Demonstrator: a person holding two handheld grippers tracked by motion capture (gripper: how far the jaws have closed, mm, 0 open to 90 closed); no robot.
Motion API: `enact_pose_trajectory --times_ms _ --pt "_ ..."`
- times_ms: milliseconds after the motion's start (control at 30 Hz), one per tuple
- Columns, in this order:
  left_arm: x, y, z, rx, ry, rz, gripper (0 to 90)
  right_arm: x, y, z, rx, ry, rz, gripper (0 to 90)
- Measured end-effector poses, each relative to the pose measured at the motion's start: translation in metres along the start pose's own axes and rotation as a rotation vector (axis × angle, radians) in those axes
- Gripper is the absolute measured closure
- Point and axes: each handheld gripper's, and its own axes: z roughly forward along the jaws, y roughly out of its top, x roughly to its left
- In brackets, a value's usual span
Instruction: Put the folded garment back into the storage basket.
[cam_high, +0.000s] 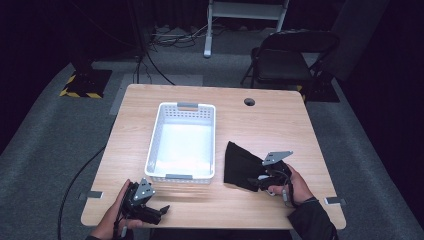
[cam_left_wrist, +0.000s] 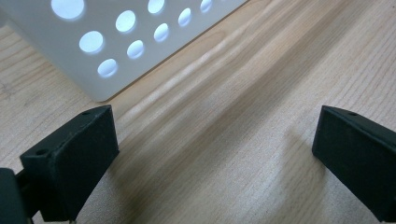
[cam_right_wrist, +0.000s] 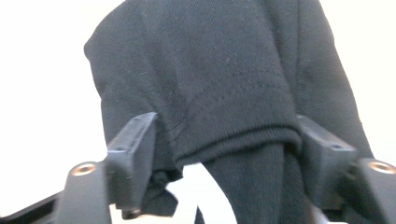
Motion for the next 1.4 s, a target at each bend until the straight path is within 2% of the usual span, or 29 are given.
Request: enact_pose_trajectory --times_ms 200,333,467,1067,1400 --pt "0.0 0.0 0.0 0.0 0.001 0.0 0.2 0.002 -0.001 -0.002 -0.009 0.016 -0.009 50.1" --pt "0.0 0.0 0.0 0.0 0.001 0.001 0.2 0.002 -0.003 -0.003 -0.022 0.029 0.004 55.0" --pt "0.0 0.0 0.0 0.0 0.001 0.001 0.2 0.005 -0.002 -0.006 -0.015 0.025 -0.003 59.1" --pt "0.0 0.0 0.0 0.0 -0.001 0.001 0.2 0.01 -0.002 -0.027 -0.026 -0.026 -0.01 61.0" --pt "0.0 0.0 0.0 0.0 0.0 0.002 0.2 0.009 -0.001 -0.041 -0.046 -0.05 0.007 61.0"
